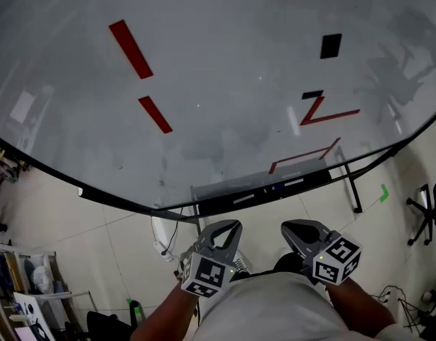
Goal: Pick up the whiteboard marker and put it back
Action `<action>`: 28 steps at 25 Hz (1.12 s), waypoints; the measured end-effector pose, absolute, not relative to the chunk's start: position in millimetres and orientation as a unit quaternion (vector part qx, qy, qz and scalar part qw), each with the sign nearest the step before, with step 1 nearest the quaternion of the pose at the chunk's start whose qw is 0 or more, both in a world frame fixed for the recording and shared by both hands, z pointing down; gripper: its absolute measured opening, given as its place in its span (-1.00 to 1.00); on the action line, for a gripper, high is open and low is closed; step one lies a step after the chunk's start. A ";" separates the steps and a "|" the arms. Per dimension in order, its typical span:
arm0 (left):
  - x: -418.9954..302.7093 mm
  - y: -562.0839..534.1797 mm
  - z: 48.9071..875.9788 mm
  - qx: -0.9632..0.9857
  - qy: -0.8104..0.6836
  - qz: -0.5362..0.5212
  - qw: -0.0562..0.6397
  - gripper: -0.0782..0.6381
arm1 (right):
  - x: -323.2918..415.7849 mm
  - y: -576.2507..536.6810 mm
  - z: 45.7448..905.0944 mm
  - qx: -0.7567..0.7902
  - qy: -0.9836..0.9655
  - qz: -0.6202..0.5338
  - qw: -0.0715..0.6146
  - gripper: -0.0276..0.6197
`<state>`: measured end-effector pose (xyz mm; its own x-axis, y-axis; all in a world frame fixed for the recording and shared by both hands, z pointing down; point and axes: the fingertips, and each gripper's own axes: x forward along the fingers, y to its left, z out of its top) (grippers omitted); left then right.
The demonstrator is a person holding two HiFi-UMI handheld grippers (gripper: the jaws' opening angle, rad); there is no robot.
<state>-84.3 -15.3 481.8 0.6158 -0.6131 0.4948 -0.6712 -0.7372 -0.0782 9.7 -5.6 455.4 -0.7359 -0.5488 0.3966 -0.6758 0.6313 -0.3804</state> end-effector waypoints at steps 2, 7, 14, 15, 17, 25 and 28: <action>-84.1 -18.9 485.6 0.899 -0.348 0.261 0.051 -0.70 | 5.6 -8.5 452.4 0.348 -0.894 0.256 0.119 -0.91; -79.4 -34.6 498.5 0.889 -0.340 0.305 0.023 -0.64 | 6.3 -18.3 460.0 0.341 -0.893 0.267 0.125 -0.91; -70.9 -58.8 524.4 0.858 -0.336 0.387 -0.036 -0.61 | 22.0 -30.3 463.2 0.314 -0.902 0.258 0.149 -0.91; -68.5 -61.0 529.1 0.854 -0.331 0.398 -0.041 -0.61 | 25.2 -31.7 463.5 0.311 -0.902 0.257 0.152 -0.91; -62.4 -61.9 538.2 0.850 -0.317 0.418 -0.048 -0.59 | 31.4 -35.2 463.4 0.310 -0.903 0.256 0.154 -0.91; -48.0 -59.7 550.8 0.840 -0.287 0.456 -0.060 -0.58 | 42.9 -37.8 468.3 0.304 -0.903 0.264 0.147 -0.91; -48.7 -58.7 553.4 0.836 -0.287 0.464 -0.059 -0.58 | 43.1 -36.3 468.4 0.301 -0.905 0.263 0.145 -0.91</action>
<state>-48.7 -58.7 553.4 0.4048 -0.5347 0.7418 -0.4251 -0.8283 -0.3650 43.1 -36.3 468.4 -0.7765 -0.4688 0.4211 -0.6214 0.6805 -0.3883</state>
